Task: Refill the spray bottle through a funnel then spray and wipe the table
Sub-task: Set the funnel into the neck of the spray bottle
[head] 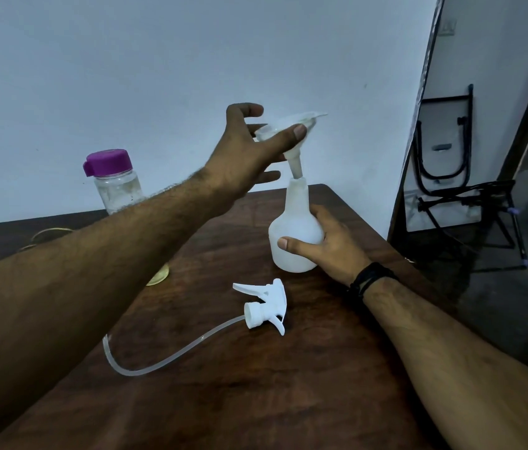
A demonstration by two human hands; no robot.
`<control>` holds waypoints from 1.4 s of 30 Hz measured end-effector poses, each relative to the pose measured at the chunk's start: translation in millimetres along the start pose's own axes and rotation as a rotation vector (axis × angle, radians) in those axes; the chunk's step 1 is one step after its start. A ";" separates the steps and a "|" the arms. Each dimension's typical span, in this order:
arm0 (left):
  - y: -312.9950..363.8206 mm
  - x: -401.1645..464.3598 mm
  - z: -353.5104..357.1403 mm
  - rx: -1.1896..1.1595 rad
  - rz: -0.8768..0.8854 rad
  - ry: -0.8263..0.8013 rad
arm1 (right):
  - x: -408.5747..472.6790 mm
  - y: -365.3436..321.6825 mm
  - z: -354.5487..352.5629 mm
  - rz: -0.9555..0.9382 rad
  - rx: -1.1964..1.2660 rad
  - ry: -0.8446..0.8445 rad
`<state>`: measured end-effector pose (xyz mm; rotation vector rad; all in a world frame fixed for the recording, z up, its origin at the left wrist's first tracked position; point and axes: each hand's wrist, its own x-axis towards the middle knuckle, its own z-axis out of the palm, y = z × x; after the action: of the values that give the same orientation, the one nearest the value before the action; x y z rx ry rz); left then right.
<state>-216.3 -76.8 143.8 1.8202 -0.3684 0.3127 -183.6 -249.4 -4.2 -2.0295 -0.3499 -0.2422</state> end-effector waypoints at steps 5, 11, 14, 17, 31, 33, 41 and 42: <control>-14.5 3.6 4.9 0.061 -0.004 -0.043 | 0.9 2.2 0.0 -0.006 -0.005 0.011; -25.6 2.3 10.5 0.171 0.006 -0.057 | 1.3 2.3 1.0 -0.024 -0.021 0.019; -28.0 1.1 13.4 0.191 0.000 -0.056 | 1.4 1.2 1.4 -0.029 -0.030 0.016; -28.1 1.6 14.3 0.207 0.000 -0.052 | 1.4 0.9 1.5 -0.040 -0.027 0.021; -36.0 -0.6 16.8 0.301 0.021 -0.065 | 2.9 4.2 1.9 -0.060 -0.027 0.029; -36.4 -1.1 17.2 0.303 0.025 -0.062 | 3.9 5.8 2.3 -0.059 -0.023 0.035; -38.3 -8.0 14.0 0.294 0.032 -0.067 | 4.1 6.3 1.2 -0.068 0.012 0.061; -39.7 -8.6 12.8 0.299 0.031 -0.062 | 3.9 6.3 1.2 -0.070 0.012 0.066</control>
<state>-207.7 -78.2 102.1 2.1220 -0.4102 0.3481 -177.8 -250.6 -8.8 -1.9945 -0.3809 -0.3488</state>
